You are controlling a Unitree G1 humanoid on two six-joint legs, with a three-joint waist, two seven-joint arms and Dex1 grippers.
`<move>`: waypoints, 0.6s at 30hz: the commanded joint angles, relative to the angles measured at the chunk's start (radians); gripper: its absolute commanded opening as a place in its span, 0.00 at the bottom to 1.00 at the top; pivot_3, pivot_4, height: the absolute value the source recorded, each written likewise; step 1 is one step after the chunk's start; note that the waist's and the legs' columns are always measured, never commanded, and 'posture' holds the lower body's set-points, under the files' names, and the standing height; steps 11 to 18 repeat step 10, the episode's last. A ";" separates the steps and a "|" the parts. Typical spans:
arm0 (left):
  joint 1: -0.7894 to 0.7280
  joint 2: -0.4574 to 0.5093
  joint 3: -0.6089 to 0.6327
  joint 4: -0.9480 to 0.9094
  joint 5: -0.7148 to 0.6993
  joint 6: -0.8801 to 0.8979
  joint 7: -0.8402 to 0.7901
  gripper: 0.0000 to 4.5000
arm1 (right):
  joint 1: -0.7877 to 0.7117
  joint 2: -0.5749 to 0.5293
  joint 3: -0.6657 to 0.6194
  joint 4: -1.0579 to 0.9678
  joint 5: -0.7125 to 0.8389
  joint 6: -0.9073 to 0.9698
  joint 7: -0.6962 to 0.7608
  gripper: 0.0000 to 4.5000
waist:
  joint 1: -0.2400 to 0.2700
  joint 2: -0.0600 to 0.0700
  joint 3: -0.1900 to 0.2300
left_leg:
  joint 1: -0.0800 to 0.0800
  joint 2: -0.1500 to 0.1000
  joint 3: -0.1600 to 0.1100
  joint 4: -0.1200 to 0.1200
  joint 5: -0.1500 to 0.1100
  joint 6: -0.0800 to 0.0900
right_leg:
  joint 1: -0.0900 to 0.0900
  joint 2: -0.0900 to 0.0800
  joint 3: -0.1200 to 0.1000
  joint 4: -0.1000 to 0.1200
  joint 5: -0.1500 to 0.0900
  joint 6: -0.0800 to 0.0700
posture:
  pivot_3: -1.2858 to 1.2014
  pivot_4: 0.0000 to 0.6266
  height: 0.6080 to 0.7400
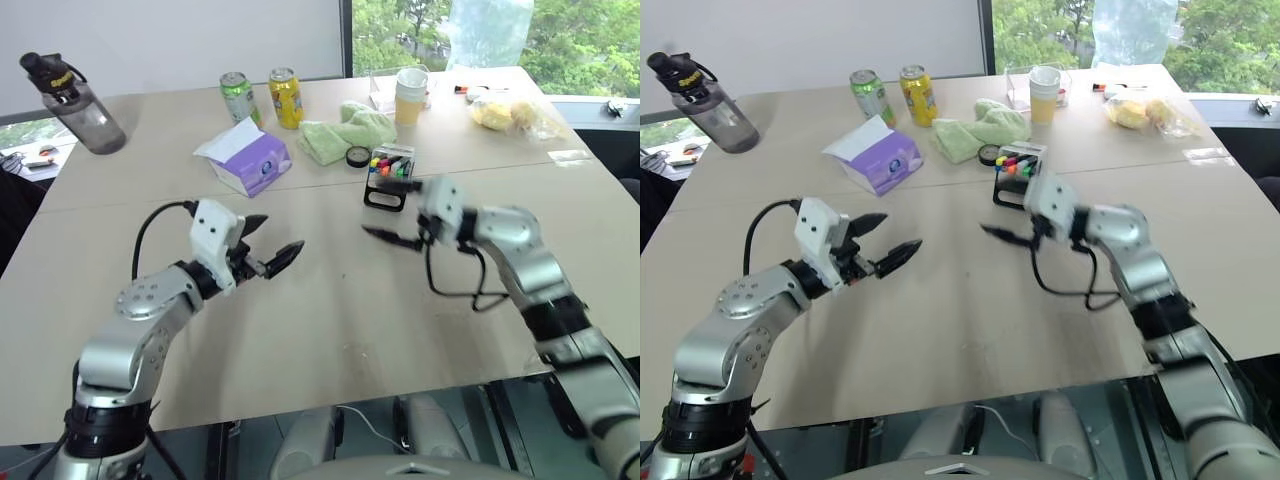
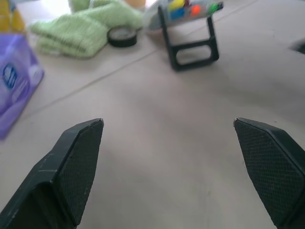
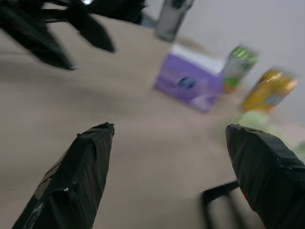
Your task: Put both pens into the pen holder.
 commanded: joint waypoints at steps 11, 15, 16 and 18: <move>0.140 -0.071 0.000 0.042 0.069 -0.144 -0.015 1.00 | 0.251 -0.078 -0.143 -0.123 0.125 0.103 0.050 0.89 | 0.013 0.000 0.000 | 0.005 0.000 0.000 -0.001 0.000 0.000 | 0.006 0.000 0.000 -0.001 0.000 0.000 | 0.52 0.24 1.00; 0.140 -0.071 0.000 0.042 0.069 -0.144 -0.015 1.00 | 0.251 -0.078 -0.143 -0.123 0.125 0.103 0.050 0.89 | 0.013 0.000 0.000 | 0.005 0.000 0.000 -0.001 0.000 0.000 | 0.006 0.000 0.000 -0.001 0.000 0.000 | 0.52 0.24 1.00; 0.140 -0.071 0.000 0.042 0.069 -0.144 -0.015 1.00 | 0.251 -0.078 -0.143 -0.123 0.125 0.103 0.050 0.89 | 0.013 0.000 0.000 | 0.005 0.000 0.000 -0.001 0.000 0.000 | 0.006 0.000 0.000 -0.001 0.000 0.000 | 0.52 0.24 1.00; 0.140 -0.071 0.000 0.042 0.069 -0.144 -0.015 1.00 | 0.251 -0.078 -0.143 -0.123 0.125 0.103 0.050 0.89 | 0.013 0.000 0.000 | 0.005 0.000 0.000 -0.001 0.000 0.000 | 0.006 0.000 0.000 -0.001 0.000 0.000 | 0.52 0.24 1.00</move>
